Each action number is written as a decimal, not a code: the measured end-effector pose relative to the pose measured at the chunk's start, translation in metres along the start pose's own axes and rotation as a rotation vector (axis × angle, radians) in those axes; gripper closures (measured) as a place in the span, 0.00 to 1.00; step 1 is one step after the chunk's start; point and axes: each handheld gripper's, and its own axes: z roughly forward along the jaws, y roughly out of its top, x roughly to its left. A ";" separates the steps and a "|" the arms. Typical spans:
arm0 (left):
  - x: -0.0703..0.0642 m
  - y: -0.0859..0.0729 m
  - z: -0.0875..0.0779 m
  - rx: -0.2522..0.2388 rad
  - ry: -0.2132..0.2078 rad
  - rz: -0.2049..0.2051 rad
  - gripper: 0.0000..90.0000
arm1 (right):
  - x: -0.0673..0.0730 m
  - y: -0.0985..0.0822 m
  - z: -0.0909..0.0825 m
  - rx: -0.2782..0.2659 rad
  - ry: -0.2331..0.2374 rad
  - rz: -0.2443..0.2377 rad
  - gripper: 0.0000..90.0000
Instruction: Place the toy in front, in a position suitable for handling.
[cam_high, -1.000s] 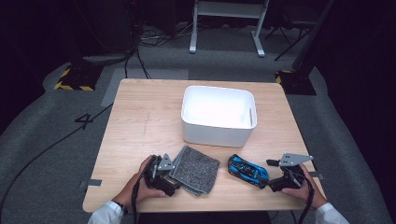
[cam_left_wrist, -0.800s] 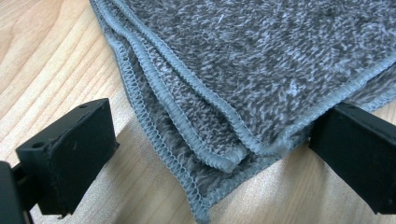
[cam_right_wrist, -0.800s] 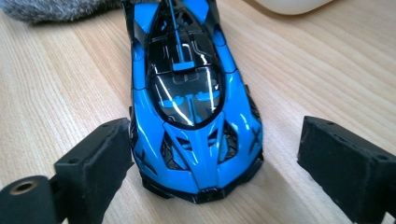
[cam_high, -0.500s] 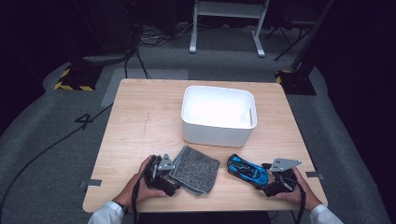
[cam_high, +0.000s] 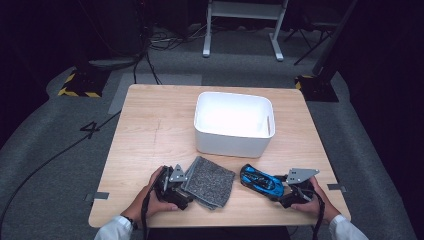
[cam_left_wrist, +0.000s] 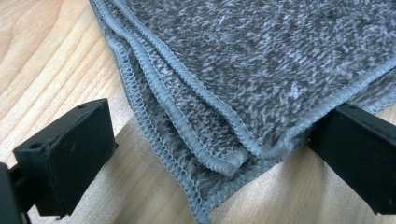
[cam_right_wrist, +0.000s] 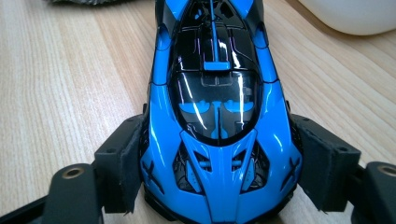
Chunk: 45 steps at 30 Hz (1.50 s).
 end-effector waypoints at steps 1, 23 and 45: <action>0.000 0.000 0.000 0.000 0.000 0.000 0.00 | -0.001 0.000 0.000 -0.003 0.010 0.000 0.29; 0.000 0.003 -0.035 -0.130 -0.005 -0.035 0.22 | 0.009 0.005 0.007 -0.008 0.054 -0.054 0.26; -0.043 0.055 0.018 -0.005 -0.065 0.175 0.19 | 0.011 0.006 0.009 -0.012 0.047 -0.046 0.26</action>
